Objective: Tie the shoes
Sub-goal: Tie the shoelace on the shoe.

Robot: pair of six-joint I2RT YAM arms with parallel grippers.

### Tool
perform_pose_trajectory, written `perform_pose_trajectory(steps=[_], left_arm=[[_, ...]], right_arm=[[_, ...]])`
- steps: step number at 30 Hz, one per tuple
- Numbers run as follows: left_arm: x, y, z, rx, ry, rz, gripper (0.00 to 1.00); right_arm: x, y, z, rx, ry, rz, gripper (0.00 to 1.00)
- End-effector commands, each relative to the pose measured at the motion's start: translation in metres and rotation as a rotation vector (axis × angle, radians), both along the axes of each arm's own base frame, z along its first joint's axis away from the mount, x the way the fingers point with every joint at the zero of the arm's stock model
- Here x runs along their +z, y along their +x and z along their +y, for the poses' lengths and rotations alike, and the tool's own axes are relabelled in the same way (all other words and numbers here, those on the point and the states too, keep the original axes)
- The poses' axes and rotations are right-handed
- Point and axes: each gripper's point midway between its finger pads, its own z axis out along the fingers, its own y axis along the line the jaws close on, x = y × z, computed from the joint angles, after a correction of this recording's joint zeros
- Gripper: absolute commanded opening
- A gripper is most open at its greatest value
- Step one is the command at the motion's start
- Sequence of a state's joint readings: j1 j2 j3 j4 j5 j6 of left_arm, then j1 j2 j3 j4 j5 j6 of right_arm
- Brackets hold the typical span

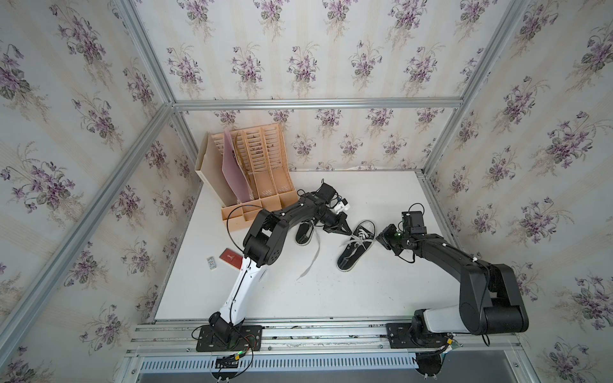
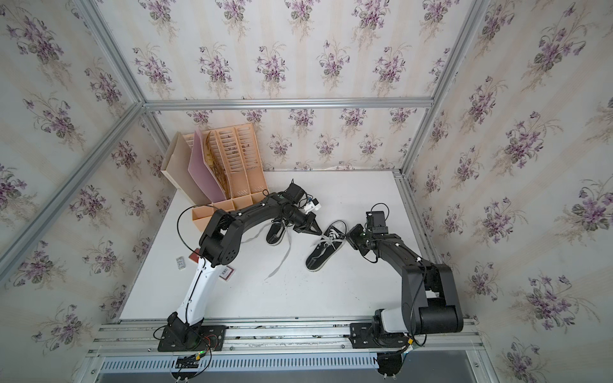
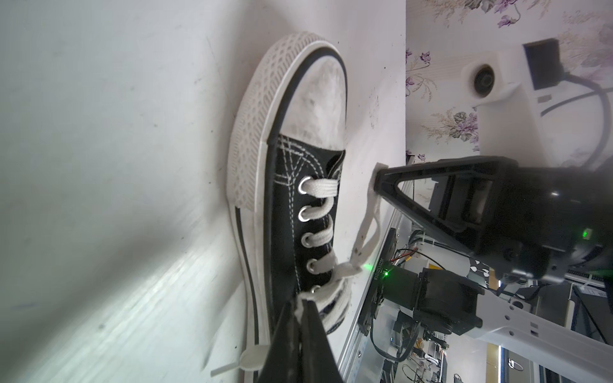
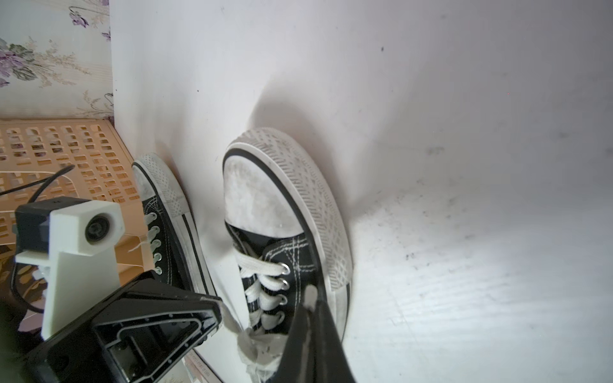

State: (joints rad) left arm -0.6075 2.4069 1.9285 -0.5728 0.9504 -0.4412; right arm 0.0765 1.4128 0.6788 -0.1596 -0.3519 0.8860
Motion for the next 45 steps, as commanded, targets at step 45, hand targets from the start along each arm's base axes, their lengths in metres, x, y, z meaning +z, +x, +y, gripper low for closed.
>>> perform_pose_trajectory(steps=[45], left_arm=[[0.003, 0.006, 0.007, 0.021, -0.018, -0.034, 0.03]], right_arm=[[0.036, 0.075, 0.001, 0.212, -0.172, -0.192, 0.33]])
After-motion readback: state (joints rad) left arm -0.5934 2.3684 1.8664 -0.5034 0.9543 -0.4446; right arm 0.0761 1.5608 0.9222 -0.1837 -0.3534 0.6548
